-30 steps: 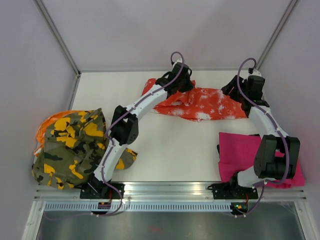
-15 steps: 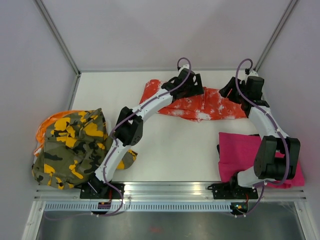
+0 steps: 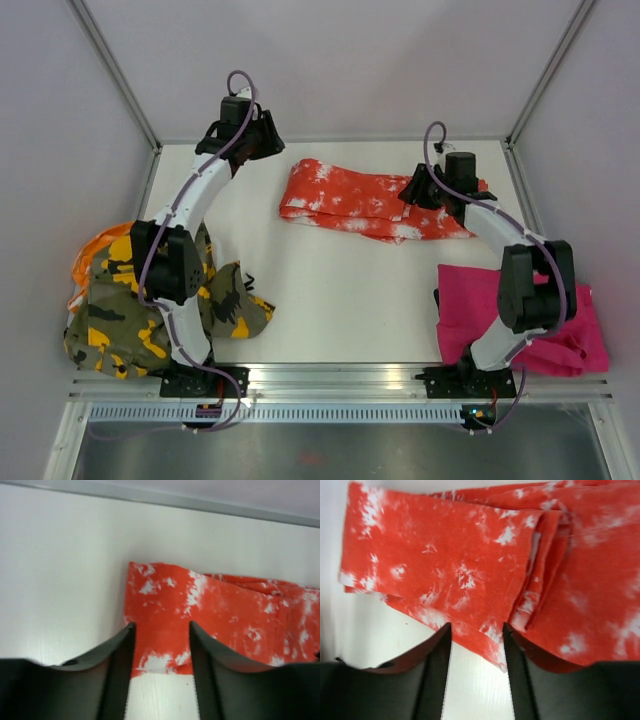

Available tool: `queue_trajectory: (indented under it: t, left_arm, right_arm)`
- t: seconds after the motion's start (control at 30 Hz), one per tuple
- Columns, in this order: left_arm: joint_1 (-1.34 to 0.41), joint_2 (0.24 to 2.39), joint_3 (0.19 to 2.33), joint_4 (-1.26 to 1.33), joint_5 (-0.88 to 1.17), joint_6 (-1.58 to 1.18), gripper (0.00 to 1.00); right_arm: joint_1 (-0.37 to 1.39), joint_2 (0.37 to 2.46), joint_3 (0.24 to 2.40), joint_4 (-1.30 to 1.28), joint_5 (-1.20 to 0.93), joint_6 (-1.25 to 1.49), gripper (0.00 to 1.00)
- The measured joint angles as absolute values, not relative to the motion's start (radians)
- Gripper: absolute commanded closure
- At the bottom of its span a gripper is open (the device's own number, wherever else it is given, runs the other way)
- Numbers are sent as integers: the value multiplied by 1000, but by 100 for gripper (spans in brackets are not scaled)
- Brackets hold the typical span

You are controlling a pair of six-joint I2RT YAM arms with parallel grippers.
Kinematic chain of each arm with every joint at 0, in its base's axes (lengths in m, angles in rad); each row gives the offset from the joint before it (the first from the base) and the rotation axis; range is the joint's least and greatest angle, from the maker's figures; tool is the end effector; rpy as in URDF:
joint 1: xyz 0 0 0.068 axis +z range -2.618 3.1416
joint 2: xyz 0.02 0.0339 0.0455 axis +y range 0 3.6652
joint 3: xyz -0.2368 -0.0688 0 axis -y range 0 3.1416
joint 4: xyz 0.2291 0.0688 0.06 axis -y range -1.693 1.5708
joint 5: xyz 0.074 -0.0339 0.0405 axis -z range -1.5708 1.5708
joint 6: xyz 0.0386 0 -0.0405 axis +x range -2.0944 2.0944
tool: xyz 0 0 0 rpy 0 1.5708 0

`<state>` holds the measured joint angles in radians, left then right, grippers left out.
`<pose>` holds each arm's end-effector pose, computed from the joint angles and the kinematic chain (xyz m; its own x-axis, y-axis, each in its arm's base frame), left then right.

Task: Fold and stack the trousers
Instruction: Fold the trousers

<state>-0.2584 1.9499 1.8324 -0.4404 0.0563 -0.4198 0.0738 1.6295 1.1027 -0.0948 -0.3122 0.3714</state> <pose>0.4226 -0.1139 0.3066 -0.5902 -0.2649 -0.7626 0.0665 0.9255 -0.3730 0.3503 0.0378 0.2221 -0.6570 0.2977 -0.6926 -0.0867 0.8828 0.4617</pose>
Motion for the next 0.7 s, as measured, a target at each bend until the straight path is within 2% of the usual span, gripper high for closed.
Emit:
queue_trajectory:
  t: [0.07, 0.1, 0.13, 0.2, 0.23, 0.47, 0.7]
  left_arm:
    - [-263, 1917, 1764, -407, 101, -374, 74]
    - [-276, 1917, 1744, -392, 119, -361, 76]
    - [-295, 1926, 1719, -374, 146, -350, 87]
    - [-331, 1971, 1679, -341, 199, -347, 90]
    - [-346, 2001, 1666, -327, 225, -348, 97]
    - [-341, 2204, 1623, -303, 270, -436, 98]
    - [-289, 2213, 1579, -255, 301, -526, 97]
  right_arm:
    - [111, 1699, 1140, -95, -300, 368, 65]
    - [128, 1730, 1158, -94, -293, 367, 73]
    - [140, 1759, 1174, -94, -286, 367, 76]
    - [150, 1797, 1193, -92, -262, 363, 83]
    - [150, 1807, 1197, -91, -249, 362, 84]
    - [150, 1883, 1155, -80, -188, 358, 86]
    - [155, 1887, 1115, -50, -174, 351, 82]
